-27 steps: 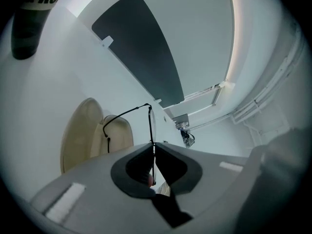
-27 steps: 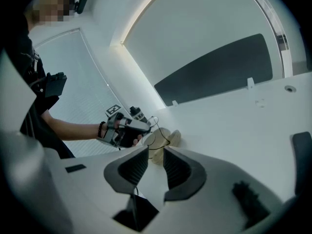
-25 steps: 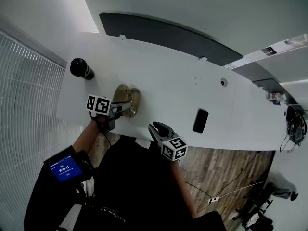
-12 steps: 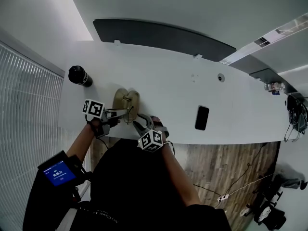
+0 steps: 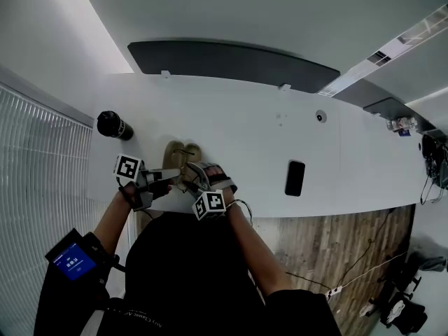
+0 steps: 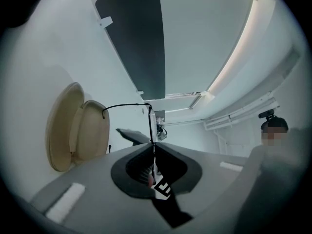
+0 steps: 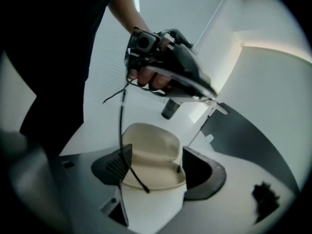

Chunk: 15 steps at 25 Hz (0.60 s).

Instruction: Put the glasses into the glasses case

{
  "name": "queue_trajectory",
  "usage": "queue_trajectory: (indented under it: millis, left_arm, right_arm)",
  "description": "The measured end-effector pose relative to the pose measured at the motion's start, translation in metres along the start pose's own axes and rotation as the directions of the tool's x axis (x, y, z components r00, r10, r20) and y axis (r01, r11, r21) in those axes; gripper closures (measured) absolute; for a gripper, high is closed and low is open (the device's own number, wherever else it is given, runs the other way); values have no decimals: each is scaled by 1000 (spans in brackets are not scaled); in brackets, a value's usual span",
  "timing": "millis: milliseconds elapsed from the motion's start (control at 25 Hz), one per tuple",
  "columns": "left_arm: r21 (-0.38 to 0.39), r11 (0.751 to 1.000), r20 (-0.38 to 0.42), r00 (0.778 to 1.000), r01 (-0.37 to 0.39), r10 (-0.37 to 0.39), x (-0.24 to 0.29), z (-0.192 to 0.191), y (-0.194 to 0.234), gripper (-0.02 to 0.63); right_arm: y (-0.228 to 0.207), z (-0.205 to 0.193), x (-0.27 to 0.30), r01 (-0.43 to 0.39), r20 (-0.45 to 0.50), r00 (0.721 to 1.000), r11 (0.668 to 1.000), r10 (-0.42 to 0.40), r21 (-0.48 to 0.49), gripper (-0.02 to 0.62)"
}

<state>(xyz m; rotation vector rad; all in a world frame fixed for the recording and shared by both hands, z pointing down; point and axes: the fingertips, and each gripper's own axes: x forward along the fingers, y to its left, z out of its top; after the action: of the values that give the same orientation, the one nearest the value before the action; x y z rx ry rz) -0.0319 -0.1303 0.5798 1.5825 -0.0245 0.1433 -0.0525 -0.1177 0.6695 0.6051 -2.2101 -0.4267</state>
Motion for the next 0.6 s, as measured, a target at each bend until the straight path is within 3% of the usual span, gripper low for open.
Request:
queue_trajectory:
  millis: [120, 200, 320, 400, 520, 600]
  left_arm:
    - [-20, 999, -41, 999, -32, 32, 3, -4, 11, 588]
    - [-20, 999, -59, 997, -51, 50, 6, -7, 14, 588]
    - [-12, 996, -92, 992, -85, 83, 11, -6, 26, 588]
    - [47, 993, -138, 984, -106, 112, 15, -5, 36, 588]
    - [9, 998, -185, 980, -68, 69, 22, -11, 29, 588]
    - [47, 995, -224, 969, -91, 100, 19, -13, 34, 588]
  right_arm:
    - [-26, -9, 5, 80, -26, 996, 997, -80, 0, 278]
    - [-36, -12, 3, 88, -30, 996, 996, -87, 9, 278]
    - [-42, -17, 9, 58, -31, 998, 998, -57, 28, 278]
    - [-43, -20, 14, 45, -37, 998, 998, -43, 40, 278]
    - [-43, -21, 25, 16, -23, 1000, 996, -14, 84, 278]
    - [-42, -19, 33, -27, 4, 1000, 991, 27, 134, 279]
